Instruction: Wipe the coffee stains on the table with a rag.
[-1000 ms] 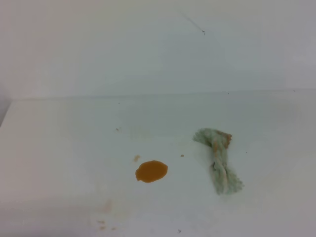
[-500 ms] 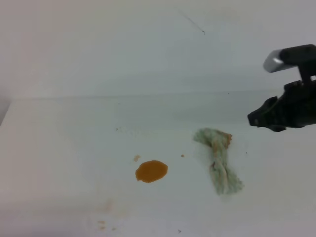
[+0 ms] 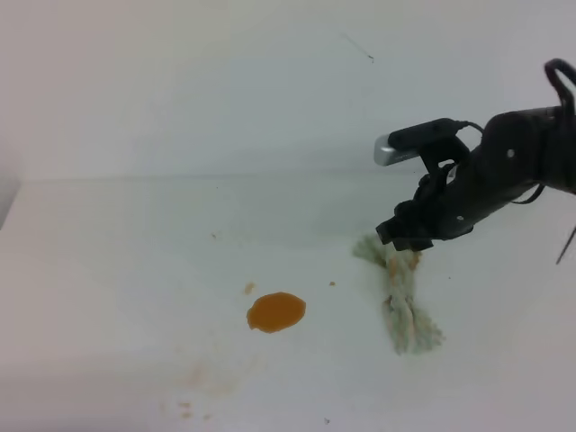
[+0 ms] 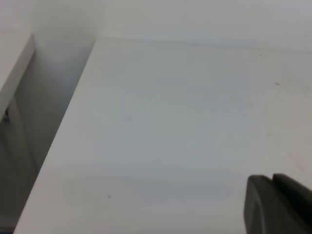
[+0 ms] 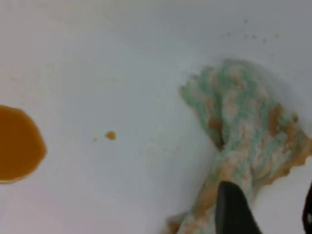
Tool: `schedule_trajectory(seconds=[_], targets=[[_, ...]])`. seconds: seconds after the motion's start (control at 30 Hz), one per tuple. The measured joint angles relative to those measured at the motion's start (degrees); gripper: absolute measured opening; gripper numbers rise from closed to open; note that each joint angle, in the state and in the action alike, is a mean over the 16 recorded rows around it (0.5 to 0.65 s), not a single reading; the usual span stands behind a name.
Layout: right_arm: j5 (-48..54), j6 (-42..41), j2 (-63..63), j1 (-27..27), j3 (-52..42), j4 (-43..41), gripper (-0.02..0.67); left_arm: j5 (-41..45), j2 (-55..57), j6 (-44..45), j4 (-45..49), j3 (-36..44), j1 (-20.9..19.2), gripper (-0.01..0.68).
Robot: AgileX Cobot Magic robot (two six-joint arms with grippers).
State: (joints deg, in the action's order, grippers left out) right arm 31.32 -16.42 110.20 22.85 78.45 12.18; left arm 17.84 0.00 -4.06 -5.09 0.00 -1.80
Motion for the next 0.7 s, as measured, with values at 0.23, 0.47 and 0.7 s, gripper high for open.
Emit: schedule_trajectory(seconds=[0.23,0.47,0.7], targets=[[2.5,8.3,7.4,0.6,6.8,-8.5,0.347,0.0,0.0,0.0,0.0,0.0,0.0,-0.002],[2.4,9.3,12.2,0.7,9.7,-10.0,0.301,0.0,0.0,0.0,0.0,0.0,0.0,-0.002],[2.4,9.8,14.8,0.7,11.3,-10.2,0.149,0.0,0.0,0.0,0.0,0.0,0.0,-0.002]])
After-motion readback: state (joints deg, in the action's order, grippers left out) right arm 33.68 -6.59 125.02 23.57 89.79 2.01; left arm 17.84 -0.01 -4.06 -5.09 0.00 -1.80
